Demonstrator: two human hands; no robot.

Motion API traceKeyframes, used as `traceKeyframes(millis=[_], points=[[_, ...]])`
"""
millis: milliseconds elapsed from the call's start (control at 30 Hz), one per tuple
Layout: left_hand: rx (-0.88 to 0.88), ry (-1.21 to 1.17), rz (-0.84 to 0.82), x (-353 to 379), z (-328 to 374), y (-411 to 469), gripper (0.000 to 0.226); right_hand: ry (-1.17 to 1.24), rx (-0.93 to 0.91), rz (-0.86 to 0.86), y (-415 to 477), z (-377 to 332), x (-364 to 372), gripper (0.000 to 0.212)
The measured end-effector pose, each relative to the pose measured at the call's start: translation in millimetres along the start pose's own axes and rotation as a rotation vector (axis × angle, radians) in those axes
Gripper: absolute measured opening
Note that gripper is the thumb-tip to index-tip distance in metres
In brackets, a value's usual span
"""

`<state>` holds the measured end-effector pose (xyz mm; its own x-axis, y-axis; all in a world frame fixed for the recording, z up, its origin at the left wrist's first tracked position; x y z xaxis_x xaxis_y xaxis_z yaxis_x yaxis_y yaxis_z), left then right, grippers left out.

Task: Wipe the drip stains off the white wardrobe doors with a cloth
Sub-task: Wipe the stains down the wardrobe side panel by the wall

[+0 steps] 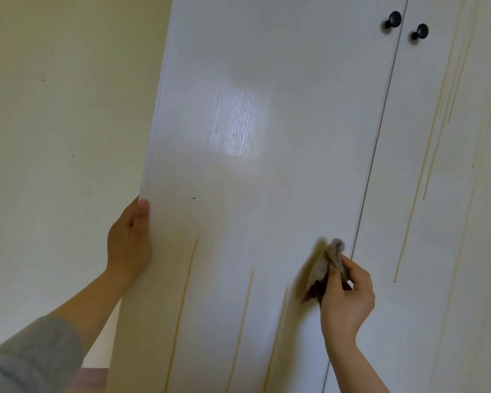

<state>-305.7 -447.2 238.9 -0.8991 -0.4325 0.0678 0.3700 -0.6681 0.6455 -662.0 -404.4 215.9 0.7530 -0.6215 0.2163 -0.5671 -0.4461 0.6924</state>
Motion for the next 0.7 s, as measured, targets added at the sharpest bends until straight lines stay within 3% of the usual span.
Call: traceKeyframes(millis=[100, 300, 400, 500, 600, 700], points=[[-0.058, -0.058, -0.072, -3.7, -7.3, -9.0, 0.043, -0.036, -0.137, -0.166, -3.9, -27.1, 23.7, 0.026], [-0.095, -0.080, -0.214, -19.7, -35.0, -29.1, 0.040, -0.212, -0.583, -0.433, -26.1, -66.5, 108.8, 0.030], [-0.100, -0.103, -0.233, -25.7, -46.8, -27.7, 0.045, -0.232, -0.798, -0.435, -37.4, -86.0, 149.7, 0.034], [-0.108, -0.140, -0.269, -25.6, -53.2, -28.5, 0.046, -0.202, -0.859, -0.332, -32.3, -104.0, 182.2, 0.030], [-0.209, -0.431, -0.305, -26.2, -60.5, -30.1, 0.052, -0.224, -0.871, -0.304, -41.2, -114.0, 208.8, 0.025], [-0.307, -0.639, -0.309, -30.5, -69.5, -32.4, 0.061, -0.271, -1.013, -0.401, -70.9, -100.3, 219.6, 0.029]])
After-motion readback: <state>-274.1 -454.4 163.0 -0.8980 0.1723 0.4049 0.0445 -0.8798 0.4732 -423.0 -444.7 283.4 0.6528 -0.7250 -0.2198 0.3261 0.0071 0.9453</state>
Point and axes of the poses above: each hand's wrist, its own y-axis towards the middle knuckle, its own x-axis out of the palm, z = x × y, the point moved 4 cm from there along y, towards the middle knuckle, and after that the axes turned 9 degrees about -z, right-handed, at the moved point
